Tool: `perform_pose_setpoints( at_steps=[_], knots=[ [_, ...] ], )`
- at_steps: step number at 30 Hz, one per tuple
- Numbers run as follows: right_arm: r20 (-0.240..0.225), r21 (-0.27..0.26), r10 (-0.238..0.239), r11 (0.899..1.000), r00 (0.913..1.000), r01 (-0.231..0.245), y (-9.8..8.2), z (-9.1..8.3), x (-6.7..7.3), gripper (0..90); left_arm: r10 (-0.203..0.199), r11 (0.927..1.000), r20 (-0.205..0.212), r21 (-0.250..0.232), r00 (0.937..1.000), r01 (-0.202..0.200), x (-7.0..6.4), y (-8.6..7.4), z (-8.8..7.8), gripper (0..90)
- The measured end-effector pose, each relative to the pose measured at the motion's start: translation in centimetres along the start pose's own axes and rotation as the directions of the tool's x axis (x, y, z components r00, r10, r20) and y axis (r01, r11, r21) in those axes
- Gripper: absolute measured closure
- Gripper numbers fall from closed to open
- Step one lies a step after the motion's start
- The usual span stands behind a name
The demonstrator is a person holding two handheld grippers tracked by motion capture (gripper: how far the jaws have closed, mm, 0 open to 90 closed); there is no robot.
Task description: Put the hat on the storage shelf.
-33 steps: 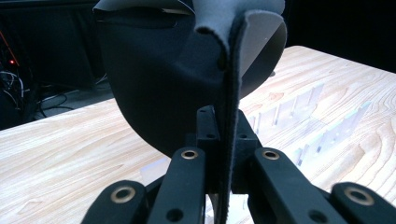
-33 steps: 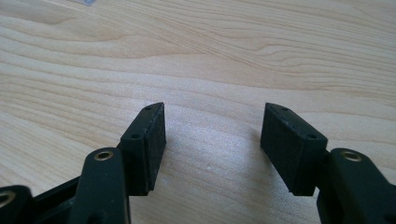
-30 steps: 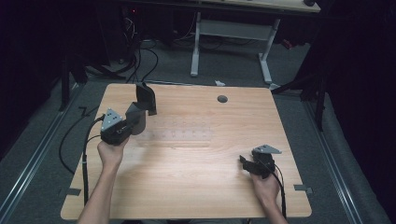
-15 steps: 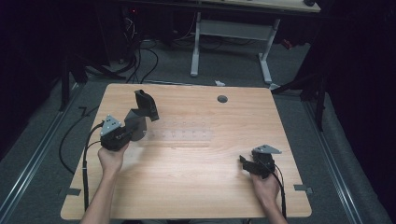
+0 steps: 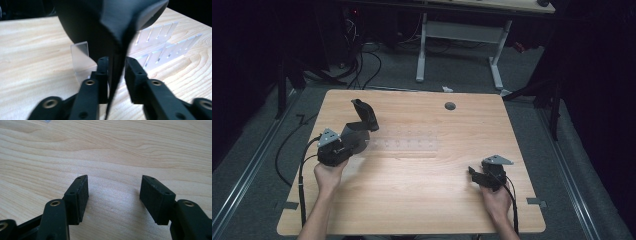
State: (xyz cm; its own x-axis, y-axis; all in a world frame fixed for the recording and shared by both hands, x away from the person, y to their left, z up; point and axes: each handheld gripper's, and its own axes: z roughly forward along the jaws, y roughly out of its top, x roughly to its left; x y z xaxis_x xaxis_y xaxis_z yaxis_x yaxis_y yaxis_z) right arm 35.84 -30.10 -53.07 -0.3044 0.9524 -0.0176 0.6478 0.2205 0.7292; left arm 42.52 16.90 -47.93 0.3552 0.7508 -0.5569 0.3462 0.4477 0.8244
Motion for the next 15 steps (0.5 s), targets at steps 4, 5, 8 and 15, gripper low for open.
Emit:
perform_pose_setpoints(
  at_steps=[4,5,8,15],
  knots=[
    [0.0,0.0,0.0,1.0,1.0,0.0,0.0,0.0,0.0,40.3,-0.009,0.9999,-0.028,0.009,0.9996,0.01,-0.1,0.0,-0.2,51.0],
    [0.0,0.0,0.0,1.0,1.0,0.0,0.0,0.0,0.0,40.3,-0.008,0.9999,-0.034,0.008,0.9994,0.009,0.0,-0.1,-0.4,48.4],
    [0.0,0.0,0.0,1.0,1.0,0.0,0.0,0.0,0.0,40.3,-0.02,0.9998,-0.045,0.005,0.9988,0.021,0.3,-0.3,-1.0,41.4],
    [0.0,0.0,0.0,1.0,1.0,0.0,0.0,0.0,0.0,40.3,-0.034,0.9991,-0.058,0.024,0.9977,0.036,0.6,-1.1,-2.7,34.8]
  ],
)
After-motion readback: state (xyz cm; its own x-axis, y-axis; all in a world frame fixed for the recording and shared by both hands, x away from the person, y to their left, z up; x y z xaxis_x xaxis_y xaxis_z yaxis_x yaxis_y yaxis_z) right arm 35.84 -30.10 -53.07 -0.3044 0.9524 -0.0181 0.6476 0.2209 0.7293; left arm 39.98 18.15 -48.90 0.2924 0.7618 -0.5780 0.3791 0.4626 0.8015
